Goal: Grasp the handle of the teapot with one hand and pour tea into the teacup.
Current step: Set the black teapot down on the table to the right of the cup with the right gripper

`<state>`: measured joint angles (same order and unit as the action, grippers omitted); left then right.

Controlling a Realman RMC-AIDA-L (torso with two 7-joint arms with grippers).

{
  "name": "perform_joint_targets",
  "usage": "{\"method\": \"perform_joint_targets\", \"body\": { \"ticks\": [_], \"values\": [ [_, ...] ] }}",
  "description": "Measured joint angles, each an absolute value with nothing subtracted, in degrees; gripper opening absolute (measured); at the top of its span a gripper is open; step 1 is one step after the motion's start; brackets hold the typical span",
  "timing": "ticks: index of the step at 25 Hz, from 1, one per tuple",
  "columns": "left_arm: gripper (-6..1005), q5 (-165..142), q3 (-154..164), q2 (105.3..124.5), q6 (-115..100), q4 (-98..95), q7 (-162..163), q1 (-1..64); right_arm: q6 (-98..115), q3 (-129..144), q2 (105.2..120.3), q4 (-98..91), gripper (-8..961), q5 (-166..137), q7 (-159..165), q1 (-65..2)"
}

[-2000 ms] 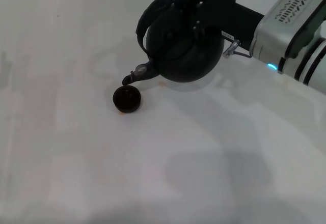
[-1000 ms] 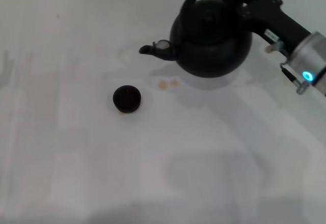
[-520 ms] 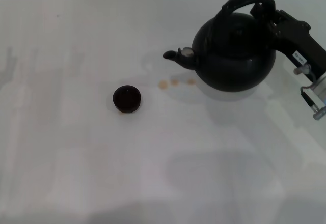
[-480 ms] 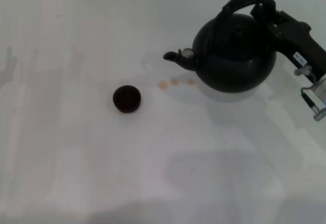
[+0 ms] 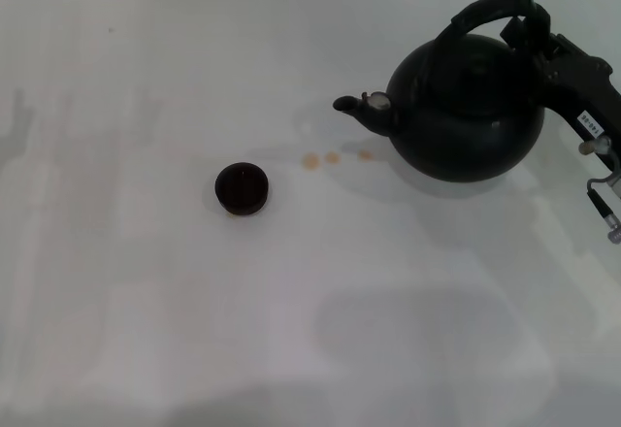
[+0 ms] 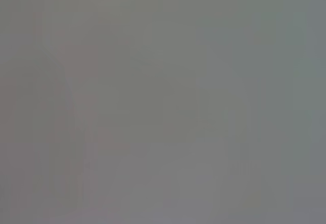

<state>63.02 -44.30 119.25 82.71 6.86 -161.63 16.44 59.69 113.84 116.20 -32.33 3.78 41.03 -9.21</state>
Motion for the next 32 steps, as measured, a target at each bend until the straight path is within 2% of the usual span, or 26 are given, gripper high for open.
{"method": "perform_joint_targets", "body": {
  "ticks": [32],
  "values": [
    [878, 63.0, -44.2, 119.36, 82.6, 7.7, -161.6, 16.5, 55.3, 113.3, 116.10, -26.6, 185, 5.1, 41.0, -12.6]
  ]
}}
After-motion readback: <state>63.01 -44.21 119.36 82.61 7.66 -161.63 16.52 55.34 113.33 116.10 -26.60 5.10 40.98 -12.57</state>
